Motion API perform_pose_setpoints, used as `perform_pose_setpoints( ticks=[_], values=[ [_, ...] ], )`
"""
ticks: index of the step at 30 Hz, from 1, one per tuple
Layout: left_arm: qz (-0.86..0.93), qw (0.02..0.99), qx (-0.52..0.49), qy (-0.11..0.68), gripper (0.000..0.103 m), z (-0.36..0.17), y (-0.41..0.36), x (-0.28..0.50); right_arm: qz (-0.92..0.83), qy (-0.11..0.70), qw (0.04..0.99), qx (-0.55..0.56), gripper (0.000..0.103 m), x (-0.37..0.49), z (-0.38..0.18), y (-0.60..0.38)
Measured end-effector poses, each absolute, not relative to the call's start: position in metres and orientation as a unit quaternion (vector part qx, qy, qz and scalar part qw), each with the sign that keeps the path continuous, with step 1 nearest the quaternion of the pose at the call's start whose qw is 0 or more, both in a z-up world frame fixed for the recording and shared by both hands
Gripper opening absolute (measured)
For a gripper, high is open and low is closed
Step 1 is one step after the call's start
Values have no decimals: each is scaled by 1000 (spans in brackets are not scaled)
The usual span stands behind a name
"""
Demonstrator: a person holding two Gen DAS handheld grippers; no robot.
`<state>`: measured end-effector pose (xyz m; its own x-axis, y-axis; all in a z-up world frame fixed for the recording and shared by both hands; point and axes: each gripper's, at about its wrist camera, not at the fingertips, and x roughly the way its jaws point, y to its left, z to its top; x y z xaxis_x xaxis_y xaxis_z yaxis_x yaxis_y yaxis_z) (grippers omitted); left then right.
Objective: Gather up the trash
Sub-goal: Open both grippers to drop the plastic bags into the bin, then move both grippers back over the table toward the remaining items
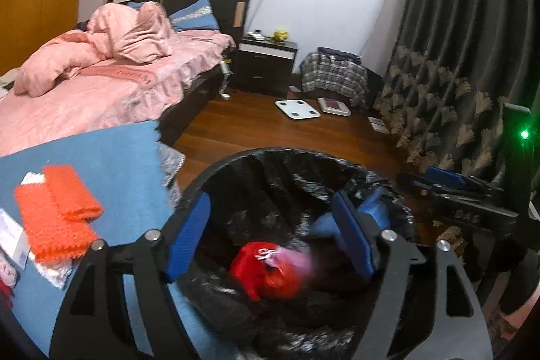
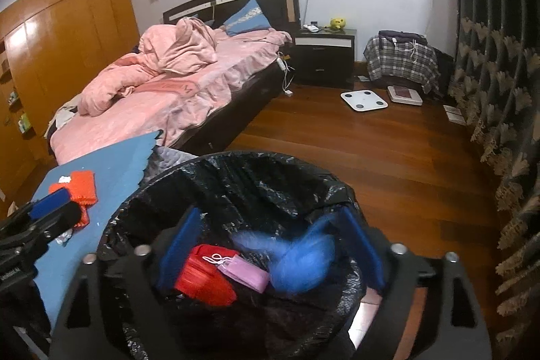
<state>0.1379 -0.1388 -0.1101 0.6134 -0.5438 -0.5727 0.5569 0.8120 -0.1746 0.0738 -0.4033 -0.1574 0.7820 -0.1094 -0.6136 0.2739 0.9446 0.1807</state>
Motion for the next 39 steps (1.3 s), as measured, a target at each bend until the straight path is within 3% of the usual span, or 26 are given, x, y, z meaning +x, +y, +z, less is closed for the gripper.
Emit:
perform_pose_setpoints(
  ticks=[2,7,39],
  values=[
    [-288,904,6,315,81,-110,-128,138,-107,312,935,131,97,73,-157,-403],
    [-240,918,-6,315,90,-111,-92,138,-100,317,933,137,97,76,-156,-393],
    [10,944,-32,329,92,-140,142,117,79,311,945,63,97,147,-156,-156]
  ],
)
